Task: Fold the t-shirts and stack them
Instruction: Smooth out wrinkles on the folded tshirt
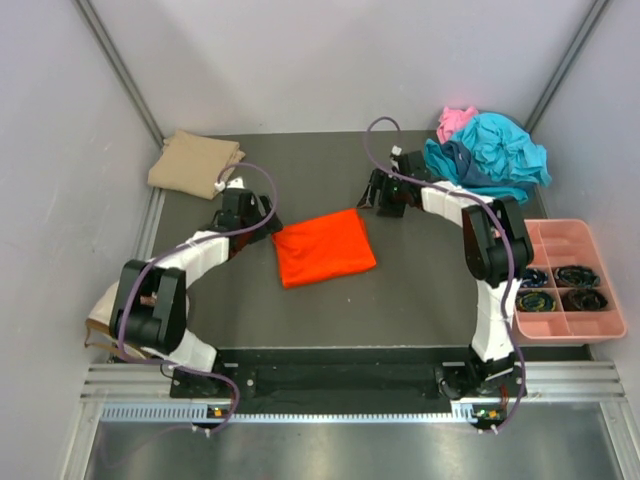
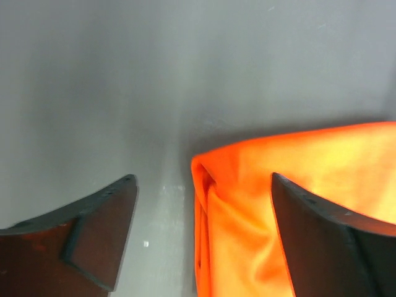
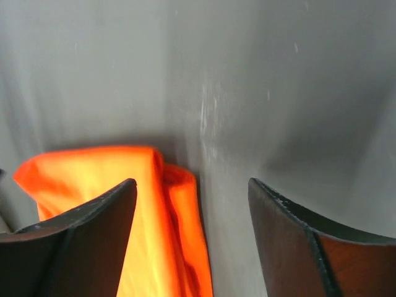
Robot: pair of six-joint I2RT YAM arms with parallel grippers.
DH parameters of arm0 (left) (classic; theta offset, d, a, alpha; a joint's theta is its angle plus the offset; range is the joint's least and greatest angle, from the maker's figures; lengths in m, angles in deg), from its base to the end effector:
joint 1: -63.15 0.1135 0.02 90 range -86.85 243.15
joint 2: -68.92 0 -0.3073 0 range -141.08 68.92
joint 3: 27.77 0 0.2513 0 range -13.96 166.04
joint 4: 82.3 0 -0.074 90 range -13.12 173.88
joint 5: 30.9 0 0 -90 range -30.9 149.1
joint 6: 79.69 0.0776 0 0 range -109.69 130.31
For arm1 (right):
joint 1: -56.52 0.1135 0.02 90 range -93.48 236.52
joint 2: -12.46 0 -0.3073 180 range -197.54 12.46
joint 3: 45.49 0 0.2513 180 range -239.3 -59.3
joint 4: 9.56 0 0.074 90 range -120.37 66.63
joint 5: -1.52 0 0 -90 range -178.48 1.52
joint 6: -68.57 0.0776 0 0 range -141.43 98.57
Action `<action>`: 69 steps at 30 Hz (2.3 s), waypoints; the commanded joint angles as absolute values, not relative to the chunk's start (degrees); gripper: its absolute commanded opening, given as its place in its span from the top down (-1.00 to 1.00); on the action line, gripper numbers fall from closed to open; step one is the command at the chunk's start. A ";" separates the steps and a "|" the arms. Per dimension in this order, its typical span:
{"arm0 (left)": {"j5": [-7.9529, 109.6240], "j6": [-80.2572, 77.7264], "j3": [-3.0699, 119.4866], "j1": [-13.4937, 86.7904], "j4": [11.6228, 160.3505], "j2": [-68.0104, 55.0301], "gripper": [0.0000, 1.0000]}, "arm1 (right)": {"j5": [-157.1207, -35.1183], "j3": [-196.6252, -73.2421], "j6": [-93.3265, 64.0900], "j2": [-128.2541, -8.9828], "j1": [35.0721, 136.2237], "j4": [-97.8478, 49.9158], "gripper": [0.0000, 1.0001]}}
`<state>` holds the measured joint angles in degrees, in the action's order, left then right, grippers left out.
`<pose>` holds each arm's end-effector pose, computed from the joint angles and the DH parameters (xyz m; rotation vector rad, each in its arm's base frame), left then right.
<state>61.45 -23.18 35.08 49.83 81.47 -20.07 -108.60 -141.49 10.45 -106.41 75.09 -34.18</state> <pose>0.3434 -0.0780 0.2079 -0.4302 2.2981 -0.3659 0.4647 0.1843 0.1767 0.1181 2.4971 0.8137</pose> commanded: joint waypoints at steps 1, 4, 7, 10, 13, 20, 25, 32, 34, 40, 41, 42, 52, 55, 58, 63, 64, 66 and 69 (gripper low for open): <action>62.61 -22.12 34.20 49.96 78.19 -10.21 -0.96 | -105.44 -138.41 7.40 -96.80 75.24 -34.62 -0.48; 61.74 -21.07 33.85 49.96 77.47 -5.46 -0.98 | -106.84 -135.60 6.52 -91.70 75.33 -34.97 -0.52; 56.05 -20.97 32.98 49.96 80.00 -2.81 -0.98 | -110.35 -131.91 6.69 -86.69 75.42 -34.36 -0.54; 47.78 -22.99 30.79 49.96 85.36 -3.15 -0.98 | -115.10 -127.78 7.92 -83.08 75.59 -32.87 -0.54; 40.74 -25.71 28.67 49.96 92.66 -5.95 -0.98 | -119.85 -123.30 9.59 -80.71 76.29 -30.50 -0.54; 33.79 -28.09 26.65 49.70 102.16 -12.82 -0.98 | -126.08 -114.24 11.88 -77.80 78.23 -25.05 -0.54; 33.78 -27.48 26.38 49.61 103.92 -15.98 -0.98 | -127.68 -112.21 13.72 -78.15 78.84 -21.27 -0.54; 33.52 -27.39 25.77 49.70 106.64 -20.81 -0.98 | -128.38 -112.73 14.25 -78.33 79.28 -21.26 -0.54; 33.35 -27.48 25.68 49.61 107.52 -22.75 -0.98 | -128.64 -113.00 14.60 -78.50 79.46 -21.35 -0.54; 33.26 -27.21 27.35 49.61 108.14 -27.14 -0.98 | -129.70 -112.65 15.31 -78.59 82.17 -21.87 -0.54; 33.26 -27.30 27.70 49.61 108.14 -27.41 -0.98 | -129.35 -112.48 15.31 -78.68 82.71 -22.22 -0.54; 33.52 -27.30 28.31 49.61 108.23 -27.93 -0.98 | -129.17 -112.21 15.39 -78.16 83.23 -22.66 -0.54; 32.47 -29.23 34.64 49.70 106.30 -27.32 -0.98 | -124.08 -105.37 14.61 -71.30 86.67 -27.76 -0.56; 32.38 -30.11 37.19 49.61 106.38 -27.76 -0.98 | -122.33 -102.64 14.16 -70.51 86.76 -27.50 -0.56; 32.29 -30.99 39.74 49.61 107.26 -29.25 -0.98 | -121.09 -100.70 14.51 -70.68 86.67 -25.66 -0.56; 31.24 -32.75 42.64 49.61 112.88 -35.82 -0.98 | -120.21 -99.20 15.66 -73.22 86.93 -20.14 -0.56; 30.80 -33.01 43.25 49.53 113.58 -37.15 -0.98 | -119.60 -99.29 15.92 -73.93 87.19 -19.60 -0.56; 30.36 -33.89 44.22 49.44 116.03 -40.75 -0.98 | -119.50 -99.90 16.01 -76.38 87.54 -18.80 -0.56; 30.01 -34.25 45.27 49.00 117.54 -44.44 -0.98 | -119.42 -100.61 16.97 -78.15 88.60 -16.79 -0.56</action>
